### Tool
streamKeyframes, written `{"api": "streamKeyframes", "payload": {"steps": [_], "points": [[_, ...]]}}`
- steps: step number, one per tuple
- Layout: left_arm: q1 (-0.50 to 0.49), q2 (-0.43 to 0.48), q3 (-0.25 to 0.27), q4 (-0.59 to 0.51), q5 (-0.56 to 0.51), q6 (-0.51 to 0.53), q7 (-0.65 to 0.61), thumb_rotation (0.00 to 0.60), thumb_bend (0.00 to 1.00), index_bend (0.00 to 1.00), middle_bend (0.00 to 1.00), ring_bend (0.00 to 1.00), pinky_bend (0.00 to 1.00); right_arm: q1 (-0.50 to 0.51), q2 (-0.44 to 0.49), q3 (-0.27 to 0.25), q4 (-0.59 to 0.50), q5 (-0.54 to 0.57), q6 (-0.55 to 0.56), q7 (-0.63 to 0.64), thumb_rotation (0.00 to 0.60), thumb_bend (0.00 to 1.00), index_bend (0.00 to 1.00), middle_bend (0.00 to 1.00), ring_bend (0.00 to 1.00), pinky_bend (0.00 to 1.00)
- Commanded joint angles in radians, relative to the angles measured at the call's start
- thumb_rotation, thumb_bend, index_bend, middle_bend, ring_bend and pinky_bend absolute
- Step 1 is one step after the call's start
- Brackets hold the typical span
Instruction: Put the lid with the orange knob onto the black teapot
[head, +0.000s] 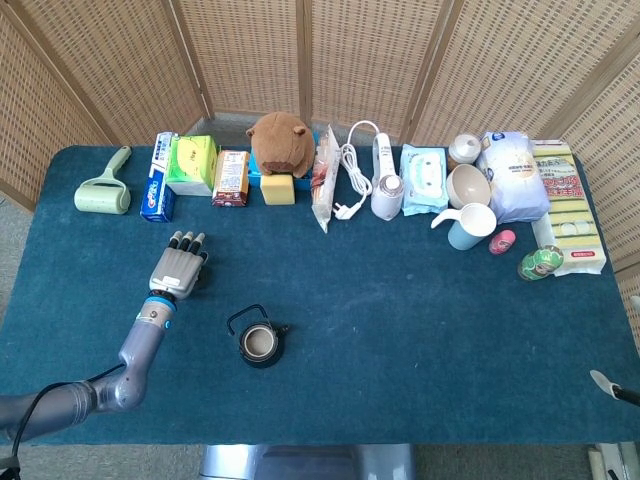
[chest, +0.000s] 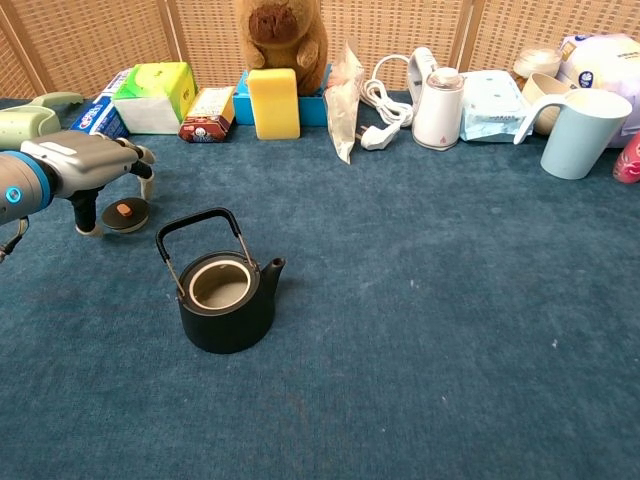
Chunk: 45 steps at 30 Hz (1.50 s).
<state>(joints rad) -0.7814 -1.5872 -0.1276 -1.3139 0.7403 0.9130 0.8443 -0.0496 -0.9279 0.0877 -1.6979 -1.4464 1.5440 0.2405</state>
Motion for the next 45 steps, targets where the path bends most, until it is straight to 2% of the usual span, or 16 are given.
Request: {"api": "streamKeyframes", "payload": {"steps": [1, 11, 18, 31, 42, 45], "points": [[-0.003, -0.005, 0.005, 0.003, -0.008, 0.006, 0.003, 0.6, 0.24, 0.32, 0.07, 0.0, 0.05, 0.0, 0.0, -0.001, 0.0, -0.001, 0.0, 0.001, 0.6, 0.07, 0.08, 0.0, 0.0, 0.0], [-0.011, -0.022, 0.024, 0.021, -0.009, 0.024, 0.005, 0.6, 0.25, 0.35, 0.07, 0.0, 0.05, -0.001, 0.001, -0.001, 0.0, -0.004, 0.004, 0.009, 0.6, 0.07, 0.08, 0.0, 0.0, 0.0], [-0.006, -0.023, 0.038, 0.025, 0.031, 0.046, -0.015, 0.6, 0.26, 0.4, 0.07, 0.0, 0.05, -0.001, 0.003, -0.001, 0.002, -0.005, 0.005, 0.018, 0.6, 0.07, 0.08, 0.0, 0.0, 0.0], [0.009, 0.034, 0.03, -0.041, 0.09, 0.079, -0.074, 0.6, 0.27, 0.41, 0.07, 0.0, 0.05, -0.001, 0.005, -0.006, -0.001, -0.012, 0.004, 0.023, 0.6, 0.07, 0.08, 0.0, 0.0, 0.0], [0.045, 0.183, 0.054, -0.216, 0.29, 0.147, -0.182, 0.6, 0.27, 0.43, 0.07, 0.0, 0.05, 0.001, 0.005, -0.01, -0.006, -0.018, 0.0, 0.015, 0.6, 0.07, 0.08, 0.0, 0.0, 0.0], [0.068, 0.235, 0.076, -0.282, 0.389, 0.174, -0.249, 0.6, 0.27, 0.43, 0.07, 0.0, 0.05, 0.001, 0.005, -0.012, -0.009, -0.019, -0.002, 0.01, 0.6, 0.07, 0.08, 0.0, 0.0, 0.0]]}}
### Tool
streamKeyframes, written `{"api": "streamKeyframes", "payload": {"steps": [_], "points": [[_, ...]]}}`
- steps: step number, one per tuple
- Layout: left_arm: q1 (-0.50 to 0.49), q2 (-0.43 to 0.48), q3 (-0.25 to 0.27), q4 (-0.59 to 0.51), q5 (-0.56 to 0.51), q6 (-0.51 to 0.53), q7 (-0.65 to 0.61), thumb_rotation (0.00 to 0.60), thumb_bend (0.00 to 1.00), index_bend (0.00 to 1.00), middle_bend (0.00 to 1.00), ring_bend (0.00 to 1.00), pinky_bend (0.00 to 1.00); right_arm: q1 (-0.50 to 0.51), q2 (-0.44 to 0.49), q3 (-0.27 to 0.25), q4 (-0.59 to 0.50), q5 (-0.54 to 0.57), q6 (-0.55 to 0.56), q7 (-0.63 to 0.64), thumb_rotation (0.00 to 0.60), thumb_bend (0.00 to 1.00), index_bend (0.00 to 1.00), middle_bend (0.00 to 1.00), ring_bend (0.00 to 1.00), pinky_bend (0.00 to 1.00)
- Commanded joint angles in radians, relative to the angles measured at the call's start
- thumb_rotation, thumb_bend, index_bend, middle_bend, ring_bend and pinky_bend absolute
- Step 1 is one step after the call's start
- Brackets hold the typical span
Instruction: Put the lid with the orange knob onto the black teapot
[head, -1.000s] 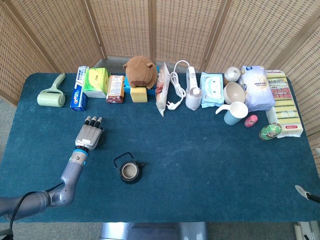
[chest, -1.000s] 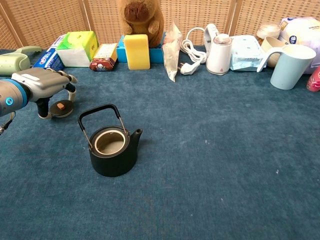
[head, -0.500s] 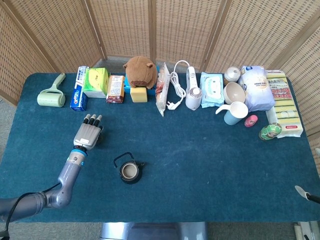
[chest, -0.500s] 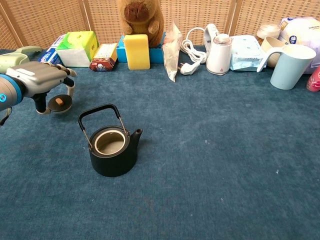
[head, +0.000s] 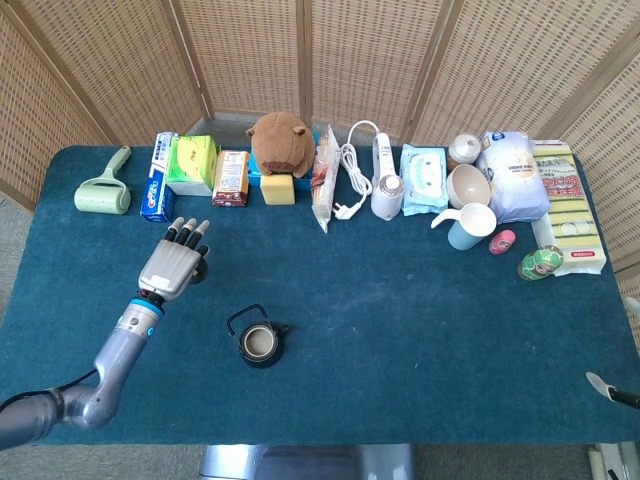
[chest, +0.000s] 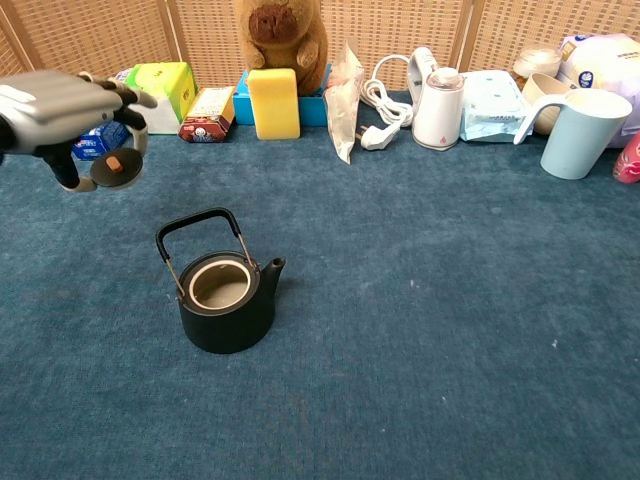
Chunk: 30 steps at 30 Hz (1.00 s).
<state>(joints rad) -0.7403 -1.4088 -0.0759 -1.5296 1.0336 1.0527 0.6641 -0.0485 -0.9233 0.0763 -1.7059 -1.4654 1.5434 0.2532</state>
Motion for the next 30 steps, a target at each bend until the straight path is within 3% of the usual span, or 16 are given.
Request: {"api": "streamKeyframes", "payload": {"steps": [1, 8, 15, 22, 30], "points": [[0.032, 0.064, 0.03, -0.075, 0.116, 0.04, -0.08, 0.6, 0.27, 0.43, 0.07, 0.0, 0.05, 0.0, 0.0, -0.001, -0.002, 0.0, -0.001, -0.003, 0.6, 0.07, 0.08, 0.0, 0.0, 0.0], [0.087, 0.15, 0.123, -0.159, 0.372, 0.118, -0.196, 0.6, 0.27, 0.43, 0.07, 0.0, 0.05, 0.004, -0.002, -0.002, -0.004, 0.0, -0.007, -0.009, 0.6, 0.07, 0.08, 0.0, 0.0, 0.0], [0.099, 0.171, 0.146, -0.253, 0.514, 0.149, -0.184, 0.6, 0.27, 0.43, 0.07, 0.0, 0.05, 0.003, -0.003, -0.005, -0.009, -0.004, -0.004, -0.018, 0.6, 0.07, 0.08, 0.0, 0.0, 0.0], [0.101, 0.154, 0.155, -0.303, 0.533, 0.111, -0.117, 0.6, 0.27, 0.43, 0.07, 0.0, 0.05, 0.003, 0.001, -0.005, -0.008, -0.002, -0.005, -0.007, 0.6, 0.07, 0.08, 0.0, 0.0, 0.0], [0.085, 0.07, 0.141, -0.304, 0.49, 0.03, -0.029, 0.6, 0.27, 0.43, 0.07, 0.0, 0.05, 0.002, 0.005, -0.008, -0.011, -0.006, -0.005, 0.0, 0.6, 0.07, 0.08, 0.0, 0.0, 0.0]]}}
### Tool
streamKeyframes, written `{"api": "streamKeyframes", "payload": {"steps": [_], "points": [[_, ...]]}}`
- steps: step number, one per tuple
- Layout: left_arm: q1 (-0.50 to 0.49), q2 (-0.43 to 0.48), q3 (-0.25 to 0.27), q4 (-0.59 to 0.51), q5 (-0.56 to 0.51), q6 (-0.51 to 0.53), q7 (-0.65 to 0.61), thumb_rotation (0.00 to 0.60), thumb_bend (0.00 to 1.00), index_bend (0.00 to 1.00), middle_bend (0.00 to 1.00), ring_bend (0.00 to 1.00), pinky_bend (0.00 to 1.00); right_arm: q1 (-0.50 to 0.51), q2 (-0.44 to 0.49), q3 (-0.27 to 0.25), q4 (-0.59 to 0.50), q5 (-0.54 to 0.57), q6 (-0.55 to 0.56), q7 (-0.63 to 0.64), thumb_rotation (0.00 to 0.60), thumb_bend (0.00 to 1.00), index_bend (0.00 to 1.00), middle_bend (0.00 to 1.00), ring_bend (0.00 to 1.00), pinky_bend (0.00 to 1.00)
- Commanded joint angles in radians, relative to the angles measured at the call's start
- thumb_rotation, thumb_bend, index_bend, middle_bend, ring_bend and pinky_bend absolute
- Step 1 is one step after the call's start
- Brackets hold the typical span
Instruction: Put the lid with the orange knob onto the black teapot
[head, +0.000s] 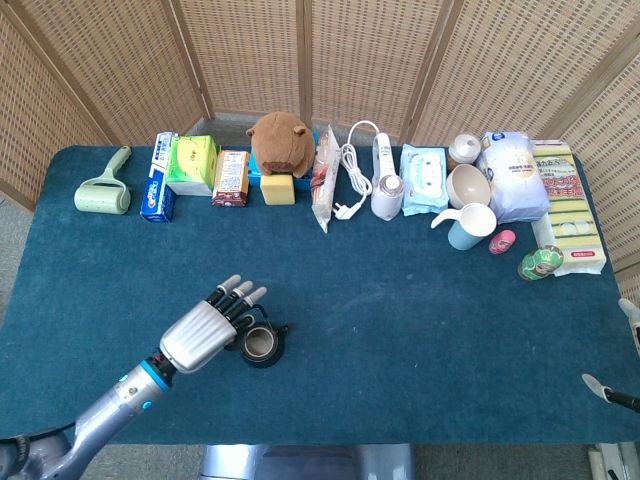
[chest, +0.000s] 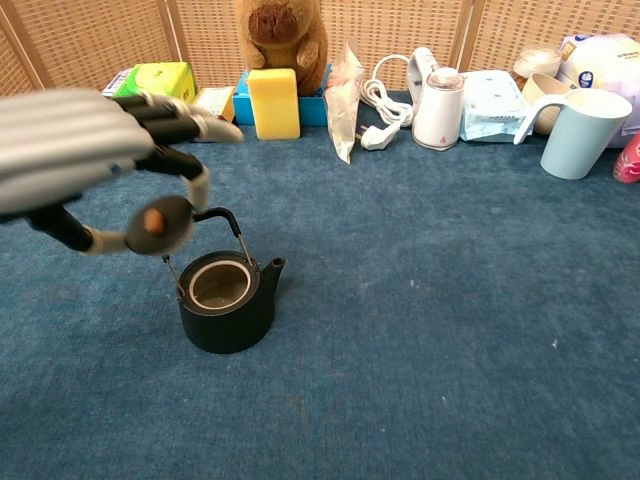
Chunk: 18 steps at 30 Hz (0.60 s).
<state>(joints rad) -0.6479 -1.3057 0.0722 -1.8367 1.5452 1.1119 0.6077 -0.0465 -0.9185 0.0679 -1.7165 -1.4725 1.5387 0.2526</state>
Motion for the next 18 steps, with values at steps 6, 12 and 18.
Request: {"api": "streamKeyframes", "payload": {"steps": [6, 12, 18], "points": [[-0.013, -0.111, -0.021, 0.019, -0.074, -0.068, 0.095, 0.6, 0.27, 0.43, 0.07, 0.0, 0.05, 0.001, 0.002, 0.0, 0.0, 0.005, -0.004, 0.004, 0.6, 0.07, 0.08, 0.0, 0.0, 0.0], [-0.003, -0.142, -0.033, 0.022, -0.127, -0.066, 0.163, 0.6, 0.27, 0.43, 0.07, 0.0, 0.05, 0.002, 0.004, -0.001, -0.001, 0.002, -0.007, 0.006, 0.6, 0.07, 0.08, 0.0, 0.0, 0.0], [-0.013, -0.172, -0.063, 0.043, -0.178, -0.073, 0.21, 0.6, 0.27, 0.43, 0.07, 0.0, 0.05, 0.003, 0.003, -0.004, -0.003, -0.001, -0.008, 0.002, 0.6, 0.07, 0.08, 0.0, 0.0, 0.0]]}}
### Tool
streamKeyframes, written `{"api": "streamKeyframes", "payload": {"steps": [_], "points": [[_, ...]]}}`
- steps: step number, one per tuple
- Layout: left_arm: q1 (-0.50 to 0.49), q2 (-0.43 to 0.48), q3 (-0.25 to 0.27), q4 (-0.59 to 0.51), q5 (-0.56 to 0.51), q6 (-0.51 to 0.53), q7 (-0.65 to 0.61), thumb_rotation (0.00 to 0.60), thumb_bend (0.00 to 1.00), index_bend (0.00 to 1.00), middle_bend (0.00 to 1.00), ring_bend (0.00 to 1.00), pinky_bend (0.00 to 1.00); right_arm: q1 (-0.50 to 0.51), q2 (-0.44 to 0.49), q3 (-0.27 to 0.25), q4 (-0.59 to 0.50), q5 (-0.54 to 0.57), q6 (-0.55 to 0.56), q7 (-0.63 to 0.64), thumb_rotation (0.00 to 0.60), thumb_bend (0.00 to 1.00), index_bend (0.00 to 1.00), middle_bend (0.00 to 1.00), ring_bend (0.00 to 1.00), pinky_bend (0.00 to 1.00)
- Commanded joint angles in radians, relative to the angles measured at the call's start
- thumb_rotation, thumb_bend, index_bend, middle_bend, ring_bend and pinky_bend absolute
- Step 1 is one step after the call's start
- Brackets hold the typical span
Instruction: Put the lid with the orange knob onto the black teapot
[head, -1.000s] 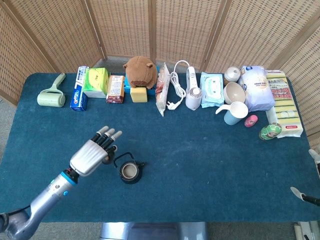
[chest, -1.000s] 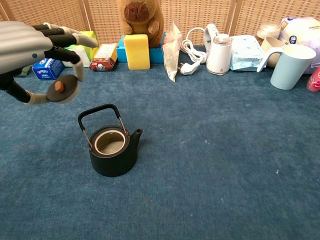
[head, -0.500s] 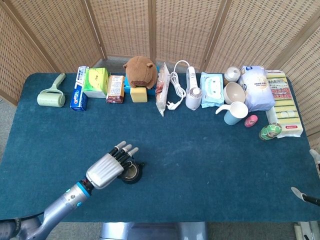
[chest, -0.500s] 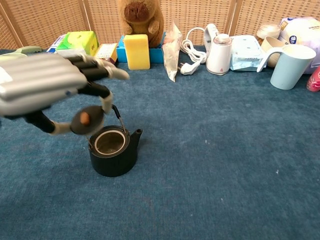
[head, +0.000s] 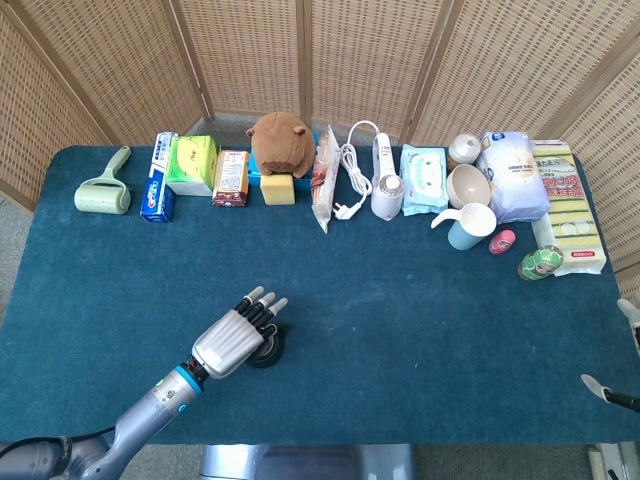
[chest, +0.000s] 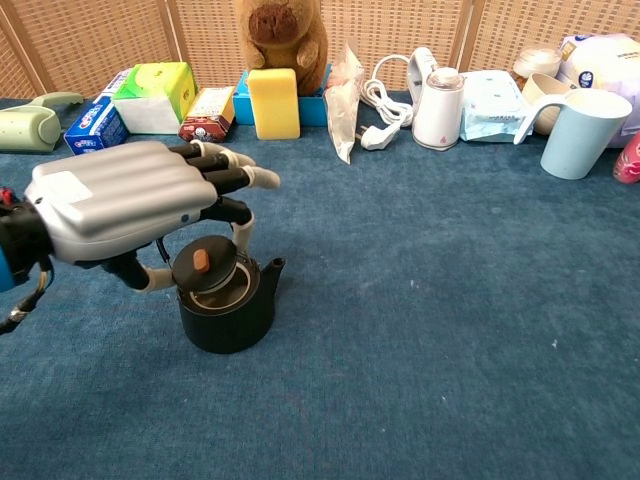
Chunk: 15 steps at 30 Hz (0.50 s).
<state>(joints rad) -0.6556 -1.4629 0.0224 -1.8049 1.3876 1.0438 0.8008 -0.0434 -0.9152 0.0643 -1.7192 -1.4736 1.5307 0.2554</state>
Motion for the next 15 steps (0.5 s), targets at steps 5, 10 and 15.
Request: {"api": "streamKeyframes", "payload": {"steps": [5, 10, 15], "points": [[-0.019, -0.038, -0.033, 0.023, -0.077, -0.025, 0.055, 0.6, 0.27, 0.43, 0.07, 0.0, 0.05, 0.0, 0.0, 0.0, -0.002, 0.003, -0.002, -0.001, 0.6, 0.07, 0.08, 0.0, 0.0, 0.0], [-0.032, -0.052, -0.044, 0.017, -0.127, -0.034, 0.098, 0.6, 0.27, 0.43, 0.07, 0.0, 0.05, 0.0, 0.002, 0.001, -0.003, 0.007, -0.002, 0.001, 0.6, 0.07, 0.08, 0.0, 0.0, 0.0], [-0.041, -0.057, -0.047, 0.004, -0.166, -0.035, 0.132, 0.6, 0.27, 0.43, 0.07, 0.0, 0.05, 0.0, 0.003, 0.0, -0.002, 0.006, -0.002, 0.005, 0.6, 0.07, 0.08, 0.0, 0.0, 0.0]]}}
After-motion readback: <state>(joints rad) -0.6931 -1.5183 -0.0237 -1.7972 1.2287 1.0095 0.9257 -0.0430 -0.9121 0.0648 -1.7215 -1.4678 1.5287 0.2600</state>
